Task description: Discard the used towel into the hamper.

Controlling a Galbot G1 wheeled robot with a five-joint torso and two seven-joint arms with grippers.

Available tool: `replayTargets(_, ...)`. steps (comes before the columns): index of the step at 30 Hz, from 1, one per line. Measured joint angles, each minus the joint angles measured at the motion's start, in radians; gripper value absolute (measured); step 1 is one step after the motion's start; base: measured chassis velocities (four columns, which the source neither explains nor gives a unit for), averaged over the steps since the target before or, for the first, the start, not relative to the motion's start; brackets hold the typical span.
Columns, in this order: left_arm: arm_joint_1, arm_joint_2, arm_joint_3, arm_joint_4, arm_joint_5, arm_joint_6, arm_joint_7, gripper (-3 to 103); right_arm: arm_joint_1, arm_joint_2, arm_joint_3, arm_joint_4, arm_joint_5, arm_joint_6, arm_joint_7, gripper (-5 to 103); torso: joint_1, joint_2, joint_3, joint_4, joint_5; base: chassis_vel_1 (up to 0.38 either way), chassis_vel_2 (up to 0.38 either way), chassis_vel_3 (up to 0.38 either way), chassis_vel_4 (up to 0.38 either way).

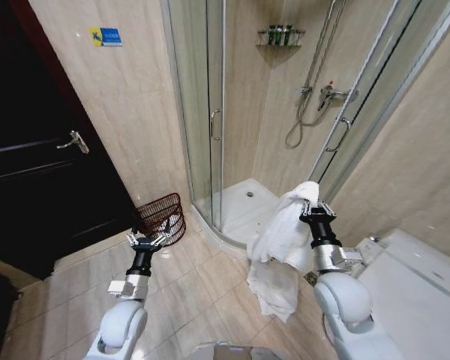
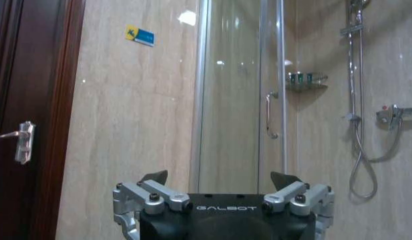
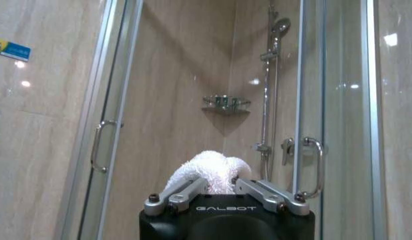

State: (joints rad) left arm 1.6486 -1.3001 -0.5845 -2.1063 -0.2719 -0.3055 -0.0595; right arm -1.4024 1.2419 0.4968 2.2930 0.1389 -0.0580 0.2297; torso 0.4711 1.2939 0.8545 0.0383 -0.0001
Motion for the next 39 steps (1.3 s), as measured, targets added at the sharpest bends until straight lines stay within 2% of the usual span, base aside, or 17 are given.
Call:
replayTargets(12, 0.004, 0.010, -0.003, 0.008, -0.005, 0.015, -0.006, 100, -0.012, 0.020, -0.026, -0.007, -0.065, 0.023, -0.028, 4, 0.000, 0.000, 0.000, -0.0001, 0.0000, 0.000, 0.000, 0.000, 0.000)
replayTargets(29, 0.000, 0.009, 0.000, 0.017, -0.002, 0.009, -0.001, 100, -0.006, 0.002, -0.023, -0.024, -0.063, 0.021, -0.034, 4, 0.000, 0.000, 0.000, 0.0001, 0.0001, 0.062, 0.068, 0.053, 0.058)
replayTargets(39, 0.007, -0.001, 0.000, 0.027, 0.016, -0.017, 0.006, 100, 0.000, -0.001, -0.019, -0.036, -0.054, 0.024, -0.043, 4, 0.000, 0.000, 0.000, 0.0003, 0.0001, 0.102, 0.112, 0.099, 0.095)
